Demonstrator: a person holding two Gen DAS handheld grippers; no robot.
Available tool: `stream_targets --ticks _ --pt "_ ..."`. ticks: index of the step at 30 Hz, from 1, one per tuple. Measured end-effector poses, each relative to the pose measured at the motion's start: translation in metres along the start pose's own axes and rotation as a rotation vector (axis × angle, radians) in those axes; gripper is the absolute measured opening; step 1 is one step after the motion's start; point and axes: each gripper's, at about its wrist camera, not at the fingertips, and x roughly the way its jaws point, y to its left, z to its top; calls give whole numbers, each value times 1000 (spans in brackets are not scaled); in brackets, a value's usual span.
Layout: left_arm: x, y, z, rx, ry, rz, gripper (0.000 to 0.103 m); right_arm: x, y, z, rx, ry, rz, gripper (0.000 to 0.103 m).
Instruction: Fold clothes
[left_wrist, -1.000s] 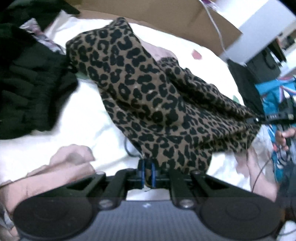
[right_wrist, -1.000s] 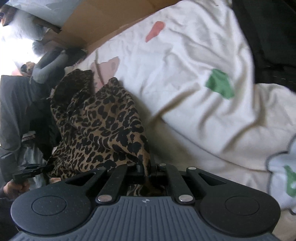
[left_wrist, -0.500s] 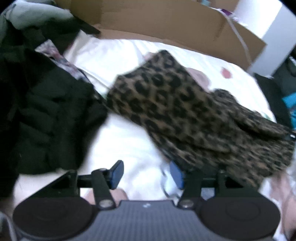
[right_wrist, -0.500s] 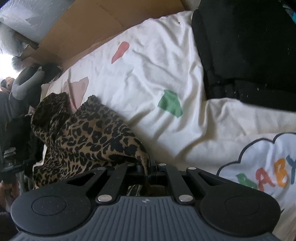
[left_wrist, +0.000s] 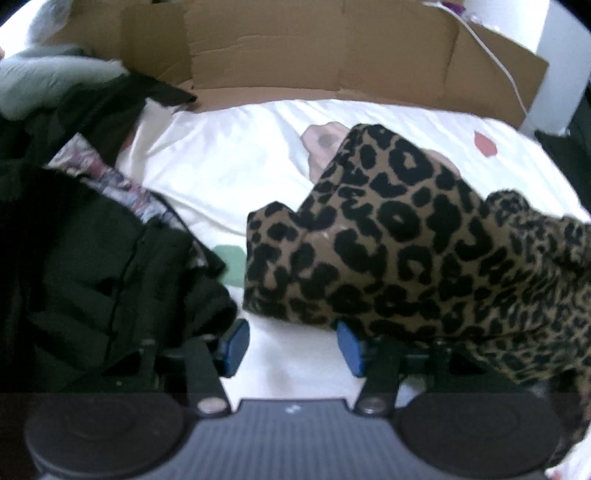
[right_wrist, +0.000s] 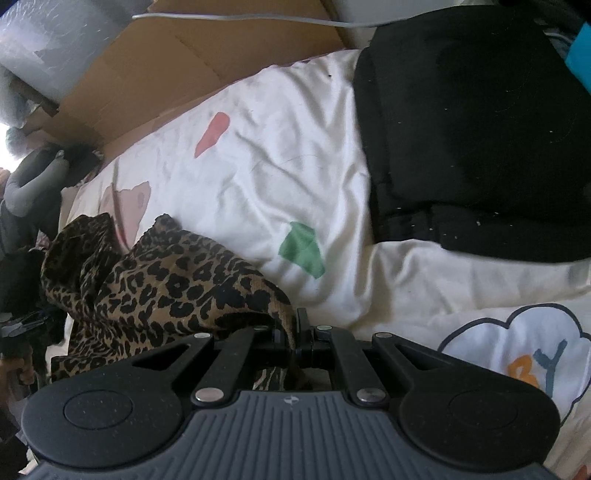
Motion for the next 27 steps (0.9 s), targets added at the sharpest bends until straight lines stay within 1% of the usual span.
stream_targets --ticks 2,4,5,9,12,17,18,21,23,24,25,27 --pt "1 -5 4 34 -27 9 42 0 0 -1 -4 1 0 0" --pt "1 -11 10 66 -51 25 13 0 -1 -2 1 -2 7 0" --pt "-2 -15 12 80 -70 24 10 1 -2 -2 6 -2 9 0" --pt "-9 -20 24 86 -130 -10 8 2 -1 -2 4 0 8 0" --pt "-9 -25 37 108 -157 -35 8 2 -2 -1 7 0 11 0" --pt "3 -36 62 169 -193 -49 8 6 -3 -1 20 3 7 0" --pt "8 -38 66 181 -191 -51 8 7 -4 -2 25 3 9 0" --pt "22 -44 74 214 -173 -48 16 7 -6 -3 41 2 19 1" --pt "28 -45 75 230 -170 -26 29 8 -5 -4 40 8 24 4" --pt "31 -44 75 233 -170 -8 44 9 -5 -4 37 12 26 4" --pt "33 -42 74 235 -170 6 56 9 -5 -5 34 16 28 4" --pt "37 -39 71 238 -171 29 63 11 -5 -7 34 29 32 6"
